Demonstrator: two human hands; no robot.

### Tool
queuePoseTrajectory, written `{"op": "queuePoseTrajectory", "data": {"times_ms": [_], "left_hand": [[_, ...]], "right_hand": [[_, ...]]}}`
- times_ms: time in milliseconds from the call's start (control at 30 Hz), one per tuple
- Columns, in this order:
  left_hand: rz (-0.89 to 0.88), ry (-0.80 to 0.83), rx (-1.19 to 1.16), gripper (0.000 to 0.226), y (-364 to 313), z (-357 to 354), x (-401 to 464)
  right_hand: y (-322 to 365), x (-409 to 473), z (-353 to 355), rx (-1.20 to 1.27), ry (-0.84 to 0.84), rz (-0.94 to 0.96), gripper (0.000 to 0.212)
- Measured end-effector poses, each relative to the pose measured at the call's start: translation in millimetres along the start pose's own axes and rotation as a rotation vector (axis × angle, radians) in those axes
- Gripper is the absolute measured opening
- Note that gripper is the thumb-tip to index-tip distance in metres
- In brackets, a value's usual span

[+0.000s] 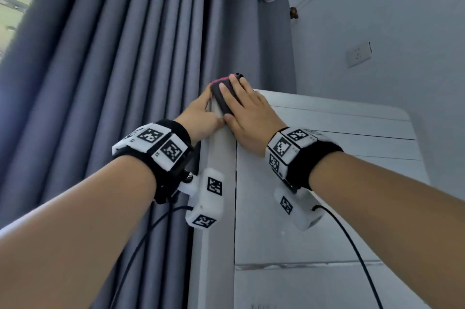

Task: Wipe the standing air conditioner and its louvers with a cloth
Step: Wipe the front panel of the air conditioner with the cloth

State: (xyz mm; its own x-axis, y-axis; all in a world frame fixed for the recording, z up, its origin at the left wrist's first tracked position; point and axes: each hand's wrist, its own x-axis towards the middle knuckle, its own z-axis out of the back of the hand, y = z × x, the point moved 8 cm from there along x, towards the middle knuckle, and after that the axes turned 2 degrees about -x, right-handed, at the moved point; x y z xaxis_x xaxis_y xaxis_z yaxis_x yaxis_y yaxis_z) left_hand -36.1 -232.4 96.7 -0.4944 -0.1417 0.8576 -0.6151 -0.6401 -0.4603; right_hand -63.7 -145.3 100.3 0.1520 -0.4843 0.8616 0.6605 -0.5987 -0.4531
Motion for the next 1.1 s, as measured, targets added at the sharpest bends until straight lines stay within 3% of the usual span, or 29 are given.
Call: {"op": "queuePoseTrajectory", "data": {"times_ms": [167,433,533,700,800,967,1100], "left_hand": [[0.067,-0.046,0.054,0.079,7.4,0.4,2.2],[0.084,-0.165,0.335,0.067,-10.0,-13.3,3.7],[0.069,-0.201,0.42,0.071,-13.9,-16.5,1.7],[0.072,-0.257,0.366,0.075,-13.8,-15.6,-0.6],[0.075,-0.315,0.598,0.071,-22.6,-19.0,-1.5],[-0.14,-0.164,0.971,0.079,-52.0,-75.9,-9.7],[-0.14,0.008,1.197,0.081,-45.0,-132.1,-3.7]], "right_hand": [[-24.0,-9.7,-8.0,0.074,0.036,-0.081,0.058],[-106.7,-53.9,-6.0,0.058,0.059,-0.349,0.059],[-80.3,-30.9,-3.8,0.085,0.046,-0.274,0.059],[-47.0,-20.6,-10.6,0.172,0.032,-0.169,0.061],[-81.5,-39.3,-11.4,0.14,0.014,-0.189,0.061],[-186.9,-102.4,-7.5,0.035,0.032,-0.396,0.062],[-196.7,-104.1,-4.6,0.07,0.05,-0.429,0.06]]}}
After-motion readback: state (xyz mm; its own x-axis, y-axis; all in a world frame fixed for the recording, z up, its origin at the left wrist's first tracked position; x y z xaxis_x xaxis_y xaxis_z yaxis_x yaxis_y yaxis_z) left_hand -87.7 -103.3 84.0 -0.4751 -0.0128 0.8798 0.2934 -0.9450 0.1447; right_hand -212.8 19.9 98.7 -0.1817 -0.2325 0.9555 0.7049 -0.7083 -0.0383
